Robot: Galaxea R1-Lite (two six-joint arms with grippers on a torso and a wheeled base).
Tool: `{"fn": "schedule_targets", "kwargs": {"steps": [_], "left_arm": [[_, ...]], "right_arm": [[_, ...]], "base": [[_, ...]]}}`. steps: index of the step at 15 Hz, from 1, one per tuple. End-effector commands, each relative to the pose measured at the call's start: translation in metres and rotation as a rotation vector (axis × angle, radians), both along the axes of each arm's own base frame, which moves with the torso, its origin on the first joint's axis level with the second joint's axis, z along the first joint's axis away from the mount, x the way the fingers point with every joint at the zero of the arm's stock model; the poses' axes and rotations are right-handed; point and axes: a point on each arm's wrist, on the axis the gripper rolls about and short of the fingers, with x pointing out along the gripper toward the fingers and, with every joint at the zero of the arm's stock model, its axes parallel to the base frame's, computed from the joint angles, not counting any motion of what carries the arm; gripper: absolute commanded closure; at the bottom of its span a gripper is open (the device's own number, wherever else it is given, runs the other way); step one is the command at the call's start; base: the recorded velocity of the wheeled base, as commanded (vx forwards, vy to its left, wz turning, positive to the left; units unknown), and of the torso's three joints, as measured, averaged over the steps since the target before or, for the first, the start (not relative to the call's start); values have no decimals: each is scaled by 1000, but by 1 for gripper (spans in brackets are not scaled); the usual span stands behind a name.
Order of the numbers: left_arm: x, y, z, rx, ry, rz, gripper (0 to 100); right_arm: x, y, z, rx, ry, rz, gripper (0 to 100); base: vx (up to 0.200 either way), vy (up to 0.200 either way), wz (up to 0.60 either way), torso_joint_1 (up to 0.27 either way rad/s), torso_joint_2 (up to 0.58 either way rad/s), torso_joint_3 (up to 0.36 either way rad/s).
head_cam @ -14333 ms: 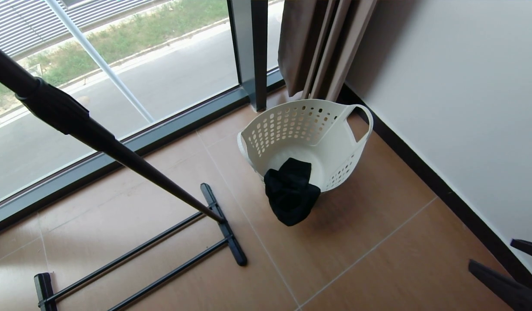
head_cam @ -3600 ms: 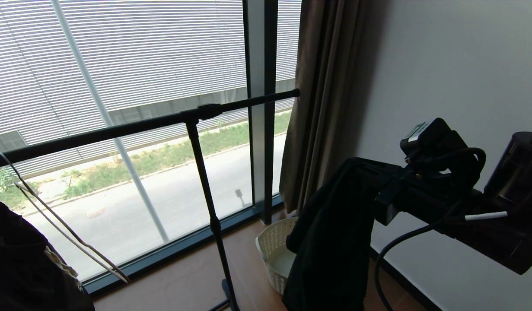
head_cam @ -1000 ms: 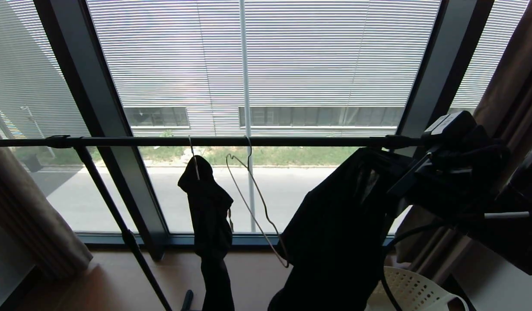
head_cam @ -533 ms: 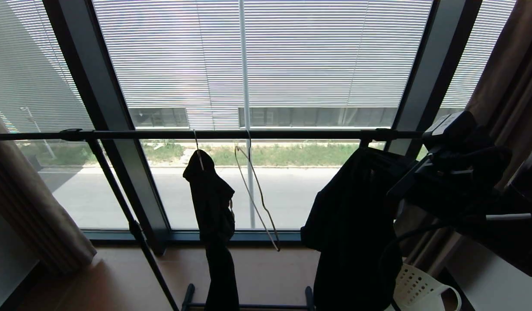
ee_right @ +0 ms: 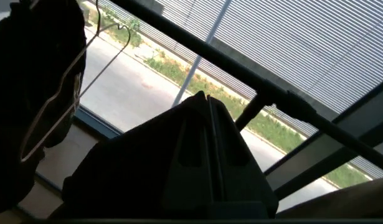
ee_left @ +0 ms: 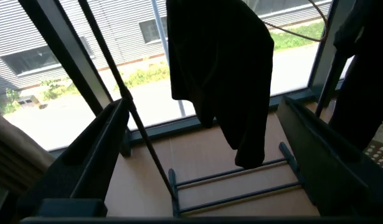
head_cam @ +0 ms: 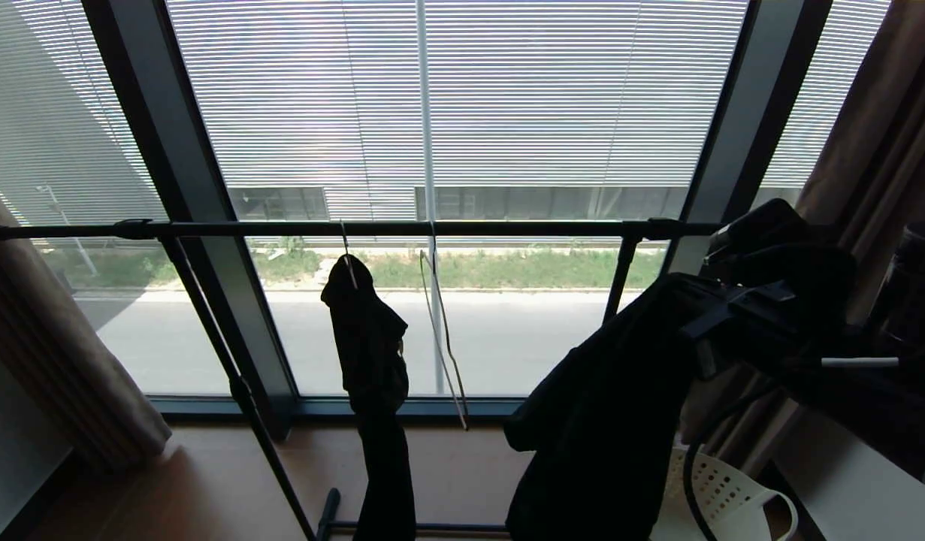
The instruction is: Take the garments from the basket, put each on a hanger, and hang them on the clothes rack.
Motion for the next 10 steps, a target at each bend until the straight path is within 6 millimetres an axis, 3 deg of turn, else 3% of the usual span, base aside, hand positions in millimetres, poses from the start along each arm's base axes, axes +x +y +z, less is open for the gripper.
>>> {"fn": "schedule_targets", "kwargs": {"steps": [1,2,4,6,7,10], "left_arm": [[54,0,67,-58,163,-25,0],[79,-4,86,-117,183,-82,0],[119,-23,99,-127,286,-171,0],[137,-46,103,-139,352,-242,0],[153,-76,107,-227,423,-318,0],[181,-121,98,-269,505,-378,0]], "right_arm": [[-23,-3,51,89,-3,-44,100],[-25,-4,57,119,61,-73,100],[-29,-3,60,178,149,-115,100],[-33,0,59,188,164,-100,100],[-33,2,57,212,175,-95,100],[-41,10,47,232,213,-44,100]], "base": [[0,0,0,0,0,0],[0,0,0,0,0,0],[0,0,0,0,0,0],[0,0,0,0,0,0],[0,0,0,0,0,0],[0,0,0,0,0,0]]}}
